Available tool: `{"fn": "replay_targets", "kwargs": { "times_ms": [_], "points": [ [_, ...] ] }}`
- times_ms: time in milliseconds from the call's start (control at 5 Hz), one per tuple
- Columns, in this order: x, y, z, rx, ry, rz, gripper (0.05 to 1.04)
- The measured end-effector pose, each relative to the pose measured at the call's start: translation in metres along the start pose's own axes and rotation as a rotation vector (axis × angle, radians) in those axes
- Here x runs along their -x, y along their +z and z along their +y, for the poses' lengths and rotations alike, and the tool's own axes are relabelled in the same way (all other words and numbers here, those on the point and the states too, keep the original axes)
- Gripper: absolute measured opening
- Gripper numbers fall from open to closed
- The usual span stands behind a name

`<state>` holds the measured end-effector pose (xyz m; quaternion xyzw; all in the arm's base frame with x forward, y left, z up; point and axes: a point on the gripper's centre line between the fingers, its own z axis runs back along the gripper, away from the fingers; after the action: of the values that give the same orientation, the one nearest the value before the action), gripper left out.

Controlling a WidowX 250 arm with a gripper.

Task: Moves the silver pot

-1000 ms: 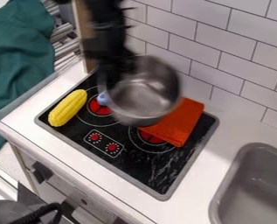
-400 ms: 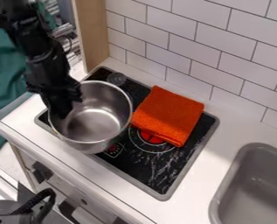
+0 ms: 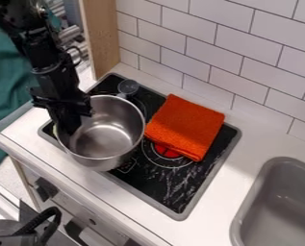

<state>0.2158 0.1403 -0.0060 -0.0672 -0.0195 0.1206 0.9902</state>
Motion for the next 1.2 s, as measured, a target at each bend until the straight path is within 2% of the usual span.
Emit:
{"fn": "replay_targets", "kwargs": {
  "times_ms": [200, 800, 1000, 1200],
  "points": [
    [-0.003, -0.009, 0.004, 0.006, -0.002, 0.025, 0.055],
    [-0.010, -0.011, 0.002, 0.013, -0.006, 0.012, 0.076],
    [-0.014, -0.009, -0.001, 0.014, -0.001, 0.013, 0.226],
    [-0.017, -0.003, -0.005, -0.001, -0.005, 0.001, 0.491]
  ]
}}
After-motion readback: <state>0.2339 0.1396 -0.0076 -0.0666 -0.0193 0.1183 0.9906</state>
